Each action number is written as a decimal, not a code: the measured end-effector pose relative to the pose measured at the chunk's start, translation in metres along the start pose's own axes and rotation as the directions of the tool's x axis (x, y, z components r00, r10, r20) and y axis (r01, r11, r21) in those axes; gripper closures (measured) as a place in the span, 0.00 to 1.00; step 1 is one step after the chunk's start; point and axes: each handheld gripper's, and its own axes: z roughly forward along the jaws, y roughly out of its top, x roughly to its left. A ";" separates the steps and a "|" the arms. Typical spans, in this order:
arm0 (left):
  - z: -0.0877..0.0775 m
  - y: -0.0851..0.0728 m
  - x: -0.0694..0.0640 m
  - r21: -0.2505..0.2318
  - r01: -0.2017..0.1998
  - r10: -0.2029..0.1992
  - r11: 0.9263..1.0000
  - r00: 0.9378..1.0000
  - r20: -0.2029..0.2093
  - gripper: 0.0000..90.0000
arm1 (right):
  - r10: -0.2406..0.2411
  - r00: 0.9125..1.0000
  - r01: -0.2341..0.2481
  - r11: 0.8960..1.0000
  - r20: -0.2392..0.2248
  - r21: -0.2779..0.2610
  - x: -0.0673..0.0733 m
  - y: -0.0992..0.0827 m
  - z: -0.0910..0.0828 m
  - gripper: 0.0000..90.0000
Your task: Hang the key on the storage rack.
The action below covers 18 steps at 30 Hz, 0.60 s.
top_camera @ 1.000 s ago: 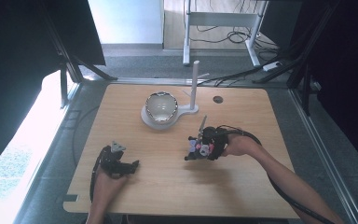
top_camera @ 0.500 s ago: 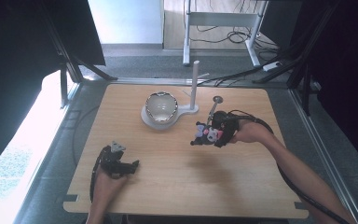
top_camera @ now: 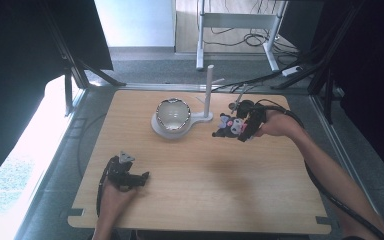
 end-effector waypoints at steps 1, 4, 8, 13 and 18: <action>0.000 0.000 0.000 0.001 0.000 0.000 1.000 1.000 0.001 0.01 | 0.006 1.000 -0.006 1.000 0.002 -0.004 -0.002 0.001 -0.003 0.50; 0.000 0.000 0.000 0.002 0.000 0.000 1.000 1.000 0.001 0.01 | 0.023 1.000 -0.023 1.000 0.007 -0.014 -0.010 0.002 -0.011 0.50; 0.000 0.000 0.000 0.002 -0.002 0.002 1.000 1.000 0.000 0.01 | 0.051 0.999 -0.051 0.999 0.017 -0.019 -0.018 0.005 -0.022 0.50; 0.000 0.000 0.000 0.002 -0.002 0.002 1.000 1.000 0.000 0.01 | 0.073 0.997 -0.072 0.997 0.028 -0.024 -0.030 0.005 -0.033 0.50; 0.000 0.000 0.000 0.004 -0.002 0.002 1.000 1.000 0.001 0.01 | 0.109 0.993 -0.107 0.994 0.041 -0.037 -0.042 0.007 -0.045 0.50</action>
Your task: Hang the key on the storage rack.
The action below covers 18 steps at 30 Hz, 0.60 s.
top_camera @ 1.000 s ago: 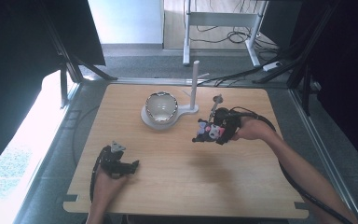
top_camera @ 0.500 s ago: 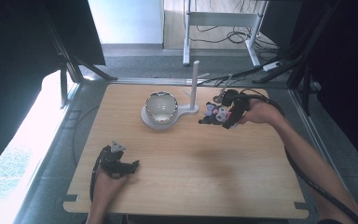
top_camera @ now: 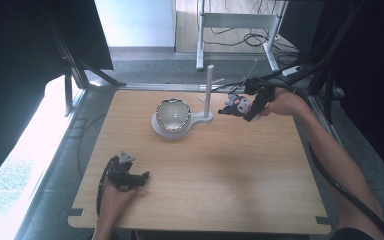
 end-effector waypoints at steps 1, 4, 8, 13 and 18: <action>0.000 0.000 0.000 0.000 0.000 0.000 1.000 1.000 0.000 0.01 | 0.006 1.000 -0.006 1.000 -0.001 -0.007 -0.003 0.001 -0.002 0.50; 0.000 0.000 0.000 0.000 0.003 -0.003 1.000 1.000 0.000 0.01 | 0.027 1.000 -0.027 1.000 0.007 -0.015 -0.009 0.003 -0.007 0.50; 0.000 0.000 0.000 0.000 0.003 -0.003 1.000 1.000 0.000 0.01 | 0.052 0.998 -0.051 0.999 0.023 -0.018 -0.017 0.008 -0.011 0.50; 0.000 0.000 0.000 0.000 0.002 -0.002 1.000 1.000 0.000 0.01 | 0.082 0.996 -0.081 0.996 0.033 -0.026 -0.026 0.016 -0.015 0.50; 0.000 0.000 0.000 0.001 0.002 -0.002 1.000 1.000 0.001 0.01 | 0.118 0.992 -0.116 0.992 0.045 -0.038 -0.037 0.024 -0.017 0.50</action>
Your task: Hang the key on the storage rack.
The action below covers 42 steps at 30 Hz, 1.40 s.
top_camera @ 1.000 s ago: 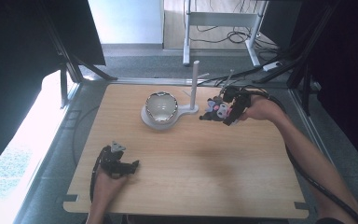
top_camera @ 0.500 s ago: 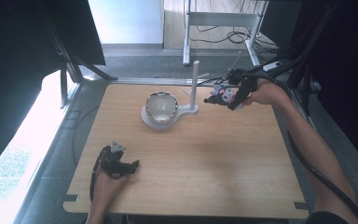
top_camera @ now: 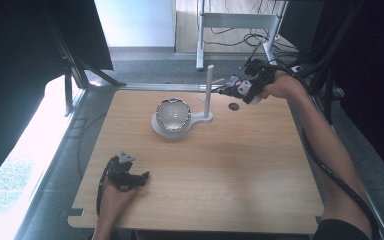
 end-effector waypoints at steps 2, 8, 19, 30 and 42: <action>0.000 0.000 0.000 0.000 0.000 0.000 1.000 1.000 0.000 0.01 | 0.016 1.000 -0.016 1.000 0.005 -0.006 -0.005 0.003 0.000 0.50; 0.000 0.000 0.000 0.000 0.000 0.000 1.000 1.000 0.000 0.01 | 0.044 0.999 -0.043 0.999 0.022 -0.033 -0.013 0.013 0.002 0.50; 0.000 0.000 0.000 0.000 0.000 0.000 1.000 1.000 0.001 0.01 | 0.070 0.996 -0.066 0.996 0.057 -0.062 -0.017 0.028 0.002 0.50; 0.000 0.000 0.000 0.000 -0.001 0.001 1.000 1.000 0.001 0.01 | 0.010 1.000 -0.008 0.997 0.025 -0.078 0.000 0.040 0.003 0.50; 0.000 0.000 0.000 0.000 -0.003 0.003 1.000 1.000 -0.001 0.01 | -0.033 0.999 0.033 0.999 -0.016 -0.033 0.015 0.050 0.036 0.50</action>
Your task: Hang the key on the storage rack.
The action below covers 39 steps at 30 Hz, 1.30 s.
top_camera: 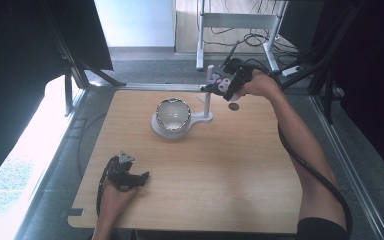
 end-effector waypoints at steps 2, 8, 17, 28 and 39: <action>0.000 0.000 0.000 -0.002 0.002 -0.002 1.000 1.000 0.000 0.01 | 0.001 1.000 -0.001 1.000 -0.012 -0.004 0.002 0.001 0.006 0.50; 0.000 0.000 0.000 -0.002 0.002 -0.002 1.000 1.000 -0.001 0.01 | -0.005 1.000 0.005 1.000 -0.014 0.005 0.005 0.002 0.020 0.50; 0.000 0.000 0.000 -0.004 0.003 -0.003 1.000 1.000 -0.001 0.01 | -0.023 1.000 0.023 0.999 0.000 0.028 0.007 -0.001 0.043 0.49; 0.000 0.000 0.000 -0.005 0.003 -0.003 1.000 1.000 -0.001 0.01 | -0.033 0.999 0.033 0.998 0.015 0.044 0.010 -0.002 0.069 0.48; 0.000 0.000 0.000 -0.004 0.003 -0.003 1.000 1.000 -0.002 0.01 | -0.075 0.996 0.073 0.996 0.039 0.046 0.013 -0.005 0.086 0.42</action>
